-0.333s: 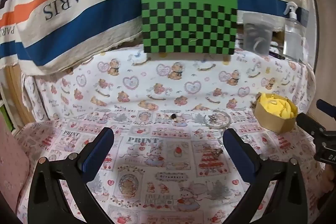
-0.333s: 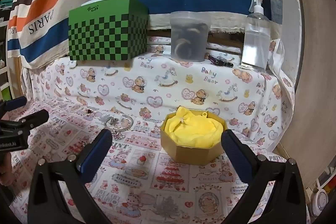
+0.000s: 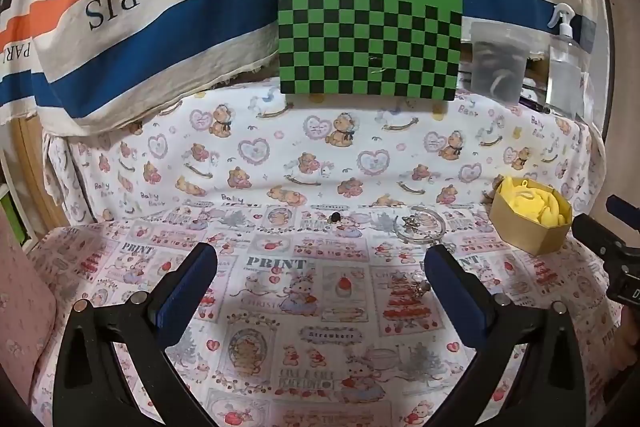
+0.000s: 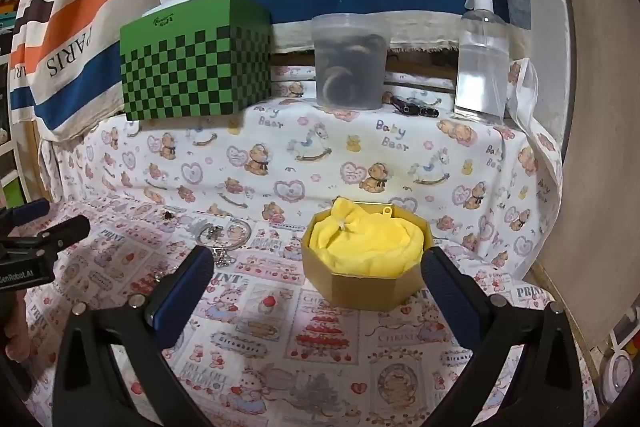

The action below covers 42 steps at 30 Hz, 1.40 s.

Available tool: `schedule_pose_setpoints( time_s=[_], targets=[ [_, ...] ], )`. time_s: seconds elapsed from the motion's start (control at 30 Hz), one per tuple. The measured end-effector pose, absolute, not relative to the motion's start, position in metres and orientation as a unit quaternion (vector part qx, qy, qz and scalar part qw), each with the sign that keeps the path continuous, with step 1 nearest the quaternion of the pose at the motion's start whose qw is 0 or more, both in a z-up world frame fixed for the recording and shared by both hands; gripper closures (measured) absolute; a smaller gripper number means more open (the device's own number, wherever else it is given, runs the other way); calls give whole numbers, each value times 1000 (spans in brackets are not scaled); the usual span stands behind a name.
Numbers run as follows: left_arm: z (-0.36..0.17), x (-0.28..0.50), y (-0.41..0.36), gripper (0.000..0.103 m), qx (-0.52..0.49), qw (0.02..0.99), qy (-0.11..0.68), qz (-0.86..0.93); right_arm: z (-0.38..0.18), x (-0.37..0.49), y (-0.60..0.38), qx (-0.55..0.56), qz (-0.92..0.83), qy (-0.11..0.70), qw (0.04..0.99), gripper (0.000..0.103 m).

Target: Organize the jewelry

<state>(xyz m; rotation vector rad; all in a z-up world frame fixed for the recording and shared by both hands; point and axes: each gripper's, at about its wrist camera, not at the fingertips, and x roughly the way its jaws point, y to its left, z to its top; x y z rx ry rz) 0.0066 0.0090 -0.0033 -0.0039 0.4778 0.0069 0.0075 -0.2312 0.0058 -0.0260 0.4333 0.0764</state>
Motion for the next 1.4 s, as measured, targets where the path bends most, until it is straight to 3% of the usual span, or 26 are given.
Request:
schedule_pose_setpoints(
  time_s=[1.4],
  targets=[
    [2, -7, 0, 0, 34, 979, 202, 2, 6, 6, -226, -21, 41, 216, 975, 0]
  ],
)
